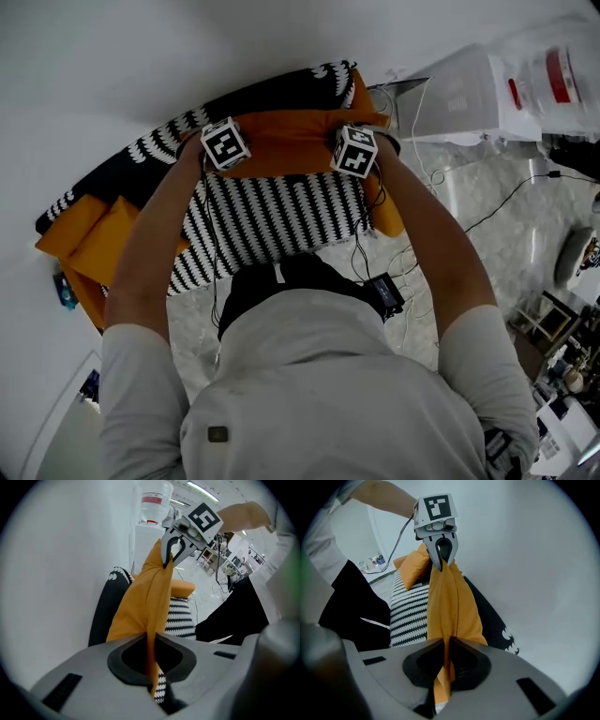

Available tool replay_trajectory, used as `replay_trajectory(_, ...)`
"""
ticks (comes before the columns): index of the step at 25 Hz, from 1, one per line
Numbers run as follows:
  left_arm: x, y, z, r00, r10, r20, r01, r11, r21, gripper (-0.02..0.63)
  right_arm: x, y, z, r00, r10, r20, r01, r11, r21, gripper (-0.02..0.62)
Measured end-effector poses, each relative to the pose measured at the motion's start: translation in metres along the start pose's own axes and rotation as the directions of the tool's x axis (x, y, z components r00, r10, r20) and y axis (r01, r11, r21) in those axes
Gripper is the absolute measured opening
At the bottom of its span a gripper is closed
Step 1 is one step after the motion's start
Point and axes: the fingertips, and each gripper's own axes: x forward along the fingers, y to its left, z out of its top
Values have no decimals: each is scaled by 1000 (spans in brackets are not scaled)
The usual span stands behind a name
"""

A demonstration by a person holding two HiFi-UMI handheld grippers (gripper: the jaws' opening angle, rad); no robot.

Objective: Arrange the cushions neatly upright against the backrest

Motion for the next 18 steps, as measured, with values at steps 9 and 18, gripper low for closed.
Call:
replay_trajectory(9,40,29,9,1000,4,26,-2,998,-61,25,29,-33,-17,1000,6,-5,-6,1000,5,37)
replay_trajectory(18,80,39,7,1000,-2,9,3,998,-63,24,58,-35,-36,1000,28,-12,-27,999,39,37)
